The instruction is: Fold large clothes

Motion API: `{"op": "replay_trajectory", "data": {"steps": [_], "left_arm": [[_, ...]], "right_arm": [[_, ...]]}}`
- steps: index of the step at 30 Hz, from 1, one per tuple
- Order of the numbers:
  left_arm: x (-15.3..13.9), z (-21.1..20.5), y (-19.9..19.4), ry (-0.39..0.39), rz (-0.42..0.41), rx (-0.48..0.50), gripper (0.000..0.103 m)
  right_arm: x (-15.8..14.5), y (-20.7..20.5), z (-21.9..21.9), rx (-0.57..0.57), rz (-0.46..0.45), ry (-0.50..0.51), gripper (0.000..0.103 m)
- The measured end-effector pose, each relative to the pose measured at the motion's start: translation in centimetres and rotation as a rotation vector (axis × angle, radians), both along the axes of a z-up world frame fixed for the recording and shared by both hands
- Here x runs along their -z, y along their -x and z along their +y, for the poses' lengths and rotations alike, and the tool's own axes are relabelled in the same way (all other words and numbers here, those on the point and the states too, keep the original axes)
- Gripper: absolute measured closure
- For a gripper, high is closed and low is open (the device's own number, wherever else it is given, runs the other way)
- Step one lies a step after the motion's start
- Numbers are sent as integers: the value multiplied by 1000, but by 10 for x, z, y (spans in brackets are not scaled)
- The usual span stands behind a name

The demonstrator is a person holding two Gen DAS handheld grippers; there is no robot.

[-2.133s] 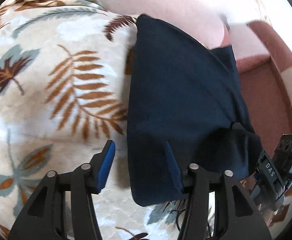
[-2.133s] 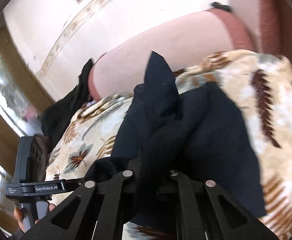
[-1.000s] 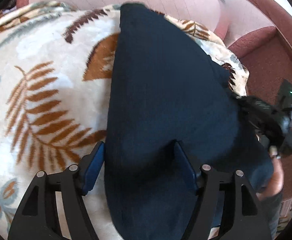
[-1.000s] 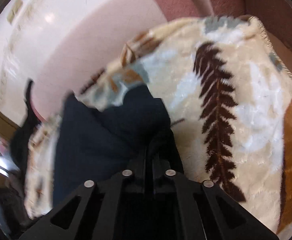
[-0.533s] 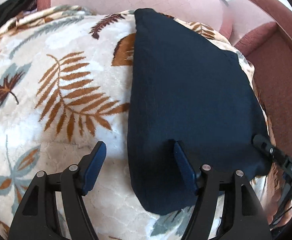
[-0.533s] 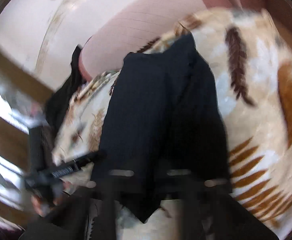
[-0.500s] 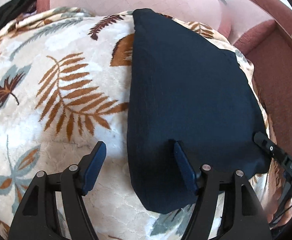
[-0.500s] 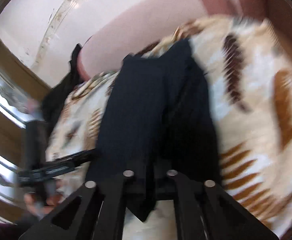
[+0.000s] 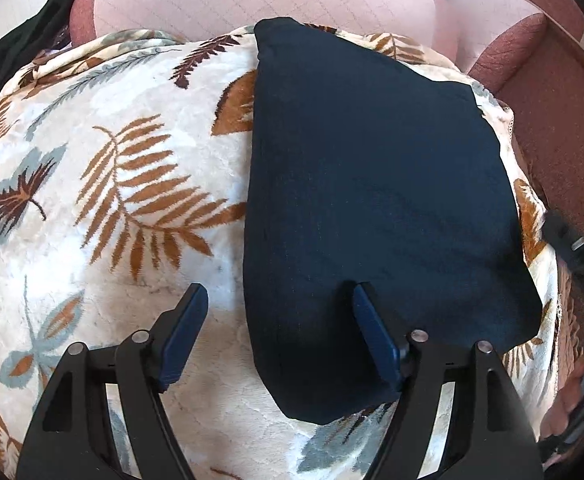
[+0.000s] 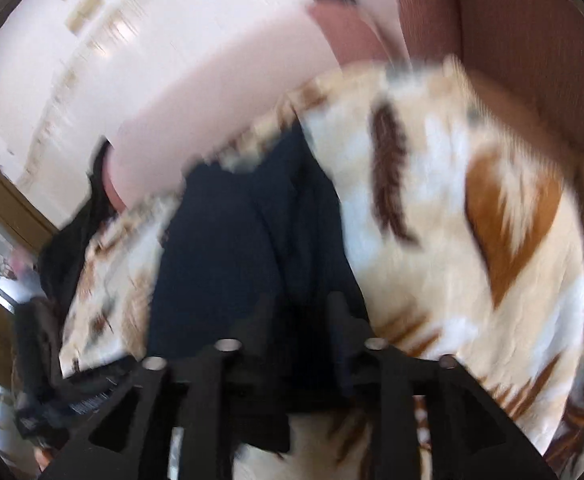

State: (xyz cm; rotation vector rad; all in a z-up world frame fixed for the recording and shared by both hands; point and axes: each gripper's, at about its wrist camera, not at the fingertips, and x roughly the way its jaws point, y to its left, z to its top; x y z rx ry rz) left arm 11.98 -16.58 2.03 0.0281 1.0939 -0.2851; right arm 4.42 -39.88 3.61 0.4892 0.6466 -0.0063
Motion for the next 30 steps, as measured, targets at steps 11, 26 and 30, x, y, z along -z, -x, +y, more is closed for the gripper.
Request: {"op": "replay_trajectory", "data": {"steps": [11, 26, 30], "left_arm": [[-8, 16, -12, 57, 16, 1, 28], [22, -4, -77, 128, 155, -50, 23], [11, 14, -79, 206, 130, -46, 24]], "right_arm": [[55, -38, 2, -54, 170, 85, 61], [71, -111, -36, 26, 274, 42, 103], [40, -87, -52, 90, 128, -54, 87]]}}
